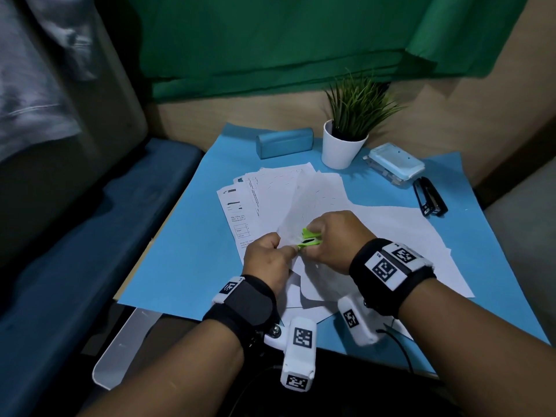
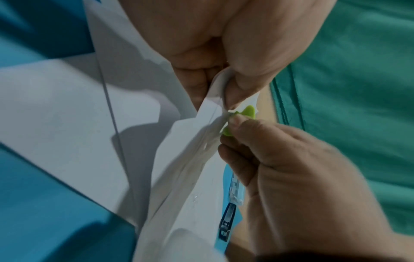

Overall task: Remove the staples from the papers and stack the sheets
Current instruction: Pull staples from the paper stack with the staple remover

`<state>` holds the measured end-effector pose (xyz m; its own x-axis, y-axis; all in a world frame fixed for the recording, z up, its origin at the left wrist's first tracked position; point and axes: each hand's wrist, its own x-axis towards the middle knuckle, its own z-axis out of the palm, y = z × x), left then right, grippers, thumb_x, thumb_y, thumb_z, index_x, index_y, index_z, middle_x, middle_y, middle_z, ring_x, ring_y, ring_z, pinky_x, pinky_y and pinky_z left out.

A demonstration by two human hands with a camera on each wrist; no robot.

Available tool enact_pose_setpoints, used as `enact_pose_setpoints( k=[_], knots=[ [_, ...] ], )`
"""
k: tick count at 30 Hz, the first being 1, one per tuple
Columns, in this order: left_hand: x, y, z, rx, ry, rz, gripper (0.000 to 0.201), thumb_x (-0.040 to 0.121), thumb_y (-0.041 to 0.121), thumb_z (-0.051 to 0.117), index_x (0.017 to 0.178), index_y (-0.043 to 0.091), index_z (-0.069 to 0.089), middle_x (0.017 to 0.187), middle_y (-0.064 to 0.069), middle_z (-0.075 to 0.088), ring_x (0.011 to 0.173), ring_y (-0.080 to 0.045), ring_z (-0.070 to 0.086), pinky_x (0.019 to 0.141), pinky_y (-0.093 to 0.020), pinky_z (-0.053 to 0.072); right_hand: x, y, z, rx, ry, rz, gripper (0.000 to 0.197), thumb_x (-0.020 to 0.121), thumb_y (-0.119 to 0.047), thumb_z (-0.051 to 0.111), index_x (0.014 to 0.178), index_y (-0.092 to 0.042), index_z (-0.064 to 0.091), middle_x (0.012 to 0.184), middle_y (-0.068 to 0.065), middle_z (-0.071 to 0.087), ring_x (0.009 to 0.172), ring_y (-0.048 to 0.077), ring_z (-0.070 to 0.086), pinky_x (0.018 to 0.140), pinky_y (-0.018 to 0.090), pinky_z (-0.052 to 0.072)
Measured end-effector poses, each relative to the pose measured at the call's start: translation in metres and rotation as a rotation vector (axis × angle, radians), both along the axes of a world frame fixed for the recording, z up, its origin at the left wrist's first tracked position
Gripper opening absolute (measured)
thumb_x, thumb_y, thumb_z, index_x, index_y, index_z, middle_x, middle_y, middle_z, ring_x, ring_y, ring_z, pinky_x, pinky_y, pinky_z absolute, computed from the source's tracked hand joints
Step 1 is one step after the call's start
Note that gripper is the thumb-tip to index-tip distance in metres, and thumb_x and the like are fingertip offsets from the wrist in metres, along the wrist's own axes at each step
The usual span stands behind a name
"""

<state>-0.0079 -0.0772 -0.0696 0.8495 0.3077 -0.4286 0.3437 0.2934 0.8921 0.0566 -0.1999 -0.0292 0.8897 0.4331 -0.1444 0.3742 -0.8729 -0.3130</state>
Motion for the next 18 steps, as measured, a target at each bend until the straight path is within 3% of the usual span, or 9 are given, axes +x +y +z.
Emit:
enact_pose_setpoints(
  k=[2, 4, 7, 9, 10, 12, 13, 15, 18],
  knots=[
    [0.003, 0.001, -0.002, -0.061, 0.062, 0.004, 0.007, 0.086, -0.008, 0.064, 0.081, -0.01, 0.058, 0.07, -0.017, 0.057, 0.057, -0.023, 0.053, 0.049, -0.026, 0.045, 0.001, -0.006, -0.006, 0.131, 0.051, -0.083, 0.024, 0.073, -0.033, 0.076, 0.08, -0.011, 0.071, 0.078, 0.005, 0.068, 0.078, 0.024, 0.061, 0.068, 0.03, 0.05],
    [0.005, 0.004, -0.003, -0.119, 0.115, 0.004, 0.027, 0.087, -0.009, 0.062, 0.066, 0.005, 0.052, 0.061, -0.014, 0.058, 0.047, -0.023, 0.056, 0.047, -0.026, 0.049, 0.002, -0.012, -0.015, 0.341, 0.187, -0.223, 0.022, 0.068, -0.025, 0.08, 0.083, -0.011, 0.075, 0.082, 0.005, 0.073, 0.08, 0.023, 0.067, 0.08, 0.038, 0.056],
    [0.007, 0.005, -0.004, -0.226, 0.189, -0.002, 0.028, 0.088, -0.009, 0.061, 0.07, 0.01, 0.05, 0.064, -0.016, 0.063, 0.06, -0.03, 0.059, 0.069, -0.043, 0.054, 0.0, -0.017, -0.024, 0.661, 0.405, -0.387, 0.01, 0.067, -0.008, 0.08, 0.068, -0.005, 0.071, 0.066, 0.01, 0.066, 0.065, 0.025, 0.063, 0.078, 0.055, 0.058],
    [0.007, 0.004, -0.004, -0.24, 0.228, -0.016, 0.022, 0.089, -0.008, 0.06, 0.079, 0.01, 0.052, 0.077, -0.02, 0.065, 0.07, -0.034, 0.059, 0.079, -0.051, 0.053, -0.002, -0.02, -0.027, 0.861, 0.52, -0.486, 0.012, 0.072, 0.004, 0.077, 0.075, 0.01, 0.067, 0.069, 0.019, 0.061, 0.065, 0.027, 0.059, 0.078, 0.053, 0.056],
    [0.008, 0.004, -0.005, -0.235, 0.239, -0.022, 0.021, 0.09, -0.007, 0.059, 0.081, 0.01, 0.051, 0.079, -0.02, 0.065, 0.07, -0.034, 0.059, 0.077, -0.051, 0.054, -0.003, -0.022, -0.029, 0.979, 0.579, -0.544, 0.014, 0.074, 0.007, 0.075, 0.078, 0.015, 0.064, 0.071, 0.021, 0.059, 0.066, 0.027, 0.057, 0.076, 0.049, 0.057],
    [0.009, 0.006, -0.007, -0.238, 0.251, -0.014, 0.026, 0.093, -0.007, 0.057, 0.077, 0.011, 0.044, 0.064, -0.011, 0.06, 0.051, -0.026, 0.054, 0.06, -0.039, 0.056, -0.004, -0.028, -0.032, 1.153, 0.668, -0.63, 0.014, 0.076, 0.006, 0.075, 0.077, 0.014, 0.063, 0.074, 0.02, 0.056, 0.068, 0.027, 0.056, 0.073, 0.04, 0.056],
    [0.009, 0.007, -0.005, -0.232, 0.259, -0.011, 0.03, 0.093, -0.006, 0.057, 0.075, 0.012, 0.042, 0.055, -0.006, 0.055, 0.04, -0.02, 0.046, 0.054, -0.032, 0.051, -0.003, -0.03, -0.033, 1.168, 0.679, -0.644, 0.016, 0.076, 0.005, 0.075, 0.077, 0.014, 0.062, 0.073, 0.019, 0.055, 0.069, 0.027, 0.056, 0.073, 0.038, 0.056],
    [0.008, 0.007, -0.005, -0.221, 0.27, -0.032, 0.023, 0.092, -0.005, 0.057, 0.08, 0.011, 0.045, 0.06, -0.01, 0.053, 0.039, -0.017, 0.036, 0.053, -0.031, 0.044, -0.001, -0.033, -0.036, 1.068, 0.644, -0.617, 0.018, 0.076, 0.004, 0.076, 0.077, 0.015, 0.061, 0.072, 0.017, 0.056, 0.067, 0.025, 0.057, 0.071, 0.037, 0.058],
    [0.012, 0.007, 0.003, -0.237, 0.259, -0.073, 0.011, 0.089, 0.01, 0.062, 0.097, 0.005, 0.057, 0.078, -0.017, 0.061, 0.045, -0.024, 0.049, 0.047, -0.029, 0.045, 0.002, -0.034, -0.035, 0.7, 0.476, -0.47, 0.018, 0.066, -0.012, 0.083, 0.075, -0.003, 0.071, 0.063, 0.008, 0.062, 0.058, 0.021, 0.056, 0.063, 0.034, 0.053]
  ],
)
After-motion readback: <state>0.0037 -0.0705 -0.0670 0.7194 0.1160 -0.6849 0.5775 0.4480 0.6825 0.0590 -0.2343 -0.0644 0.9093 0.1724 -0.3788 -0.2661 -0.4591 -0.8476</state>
